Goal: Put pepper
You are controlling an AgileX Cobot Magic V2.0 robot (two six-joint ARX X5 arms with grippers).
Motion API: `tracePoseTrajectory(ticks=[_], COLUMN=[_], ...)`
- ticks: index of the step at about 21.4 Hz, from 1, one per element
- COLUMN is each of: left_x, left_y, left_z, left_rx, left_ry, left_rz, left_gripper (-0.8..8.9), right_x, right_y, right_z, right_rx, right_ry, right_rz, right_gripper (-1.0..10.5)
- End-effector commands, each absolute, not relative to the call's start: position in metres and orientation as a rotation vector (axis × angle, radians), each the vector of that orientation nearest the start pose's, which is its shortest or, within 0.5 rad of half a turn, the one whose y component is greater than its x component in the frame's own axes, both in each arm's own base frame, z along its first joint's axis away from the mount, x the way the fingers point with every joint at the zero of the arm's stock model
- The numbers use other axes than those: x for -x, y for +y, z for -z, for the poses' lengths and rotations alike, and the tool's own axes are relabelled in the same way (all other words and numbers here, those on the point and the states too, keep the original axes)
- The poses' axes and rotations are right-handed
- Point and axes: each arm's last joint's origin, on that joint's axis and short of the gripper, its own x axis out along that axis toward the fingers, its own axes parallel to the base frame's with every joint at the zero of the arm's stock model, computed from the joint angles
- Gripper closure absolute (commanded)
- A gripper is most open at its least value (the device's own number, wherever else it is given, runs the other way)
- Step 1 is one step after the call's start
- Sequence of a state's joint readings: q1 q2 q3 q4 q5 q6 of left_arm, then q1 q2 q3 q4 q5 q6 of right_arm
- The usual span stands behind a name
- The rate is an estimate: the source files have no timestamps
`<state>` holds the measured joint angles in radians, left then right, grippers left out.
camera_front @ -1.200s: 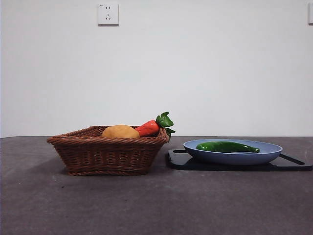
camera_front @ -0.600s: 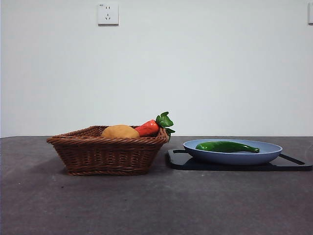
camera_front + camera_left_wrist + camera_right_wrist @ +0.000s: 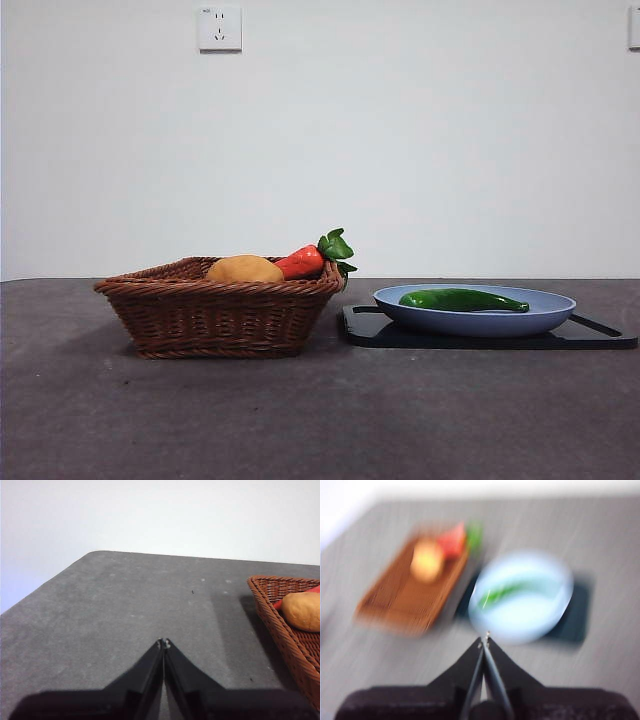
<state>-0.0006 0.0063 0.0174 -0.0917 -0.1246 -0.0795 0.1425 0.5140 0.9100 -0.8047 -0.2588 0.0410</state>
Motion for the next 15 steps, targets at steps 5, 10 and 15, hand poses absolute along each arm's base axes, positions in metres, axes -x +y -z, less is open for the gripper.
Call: tracePoseTrajectory(ticks=[5, 10, 15], left_x=[-0.097, -0.097, -0.097], left_y=[0.004, 0.004, 0.004], left_z=[-0.158, -0.158, -0.158], left_rx=[0.080, 0.080, 0.080], left_ry=[0.070, 0.070, 0.070], left_rz=[-0.130, -0.130, -0.130], left_gripper=[8.05, 8.05, 8.05], right_x=[-0.090, -0.094, -0.094], right_y=[0.011, 0.010, 0.010], right_z=[-0.256, -0.200, -0.176], right_rx=[-0.082, -0.096, -0.096], right_ry=[0.131, 0.110, 0.138], right_rz=[-0.254, -0.225, -0.221], right_gripper=[9.4, 9.4, 9.4])
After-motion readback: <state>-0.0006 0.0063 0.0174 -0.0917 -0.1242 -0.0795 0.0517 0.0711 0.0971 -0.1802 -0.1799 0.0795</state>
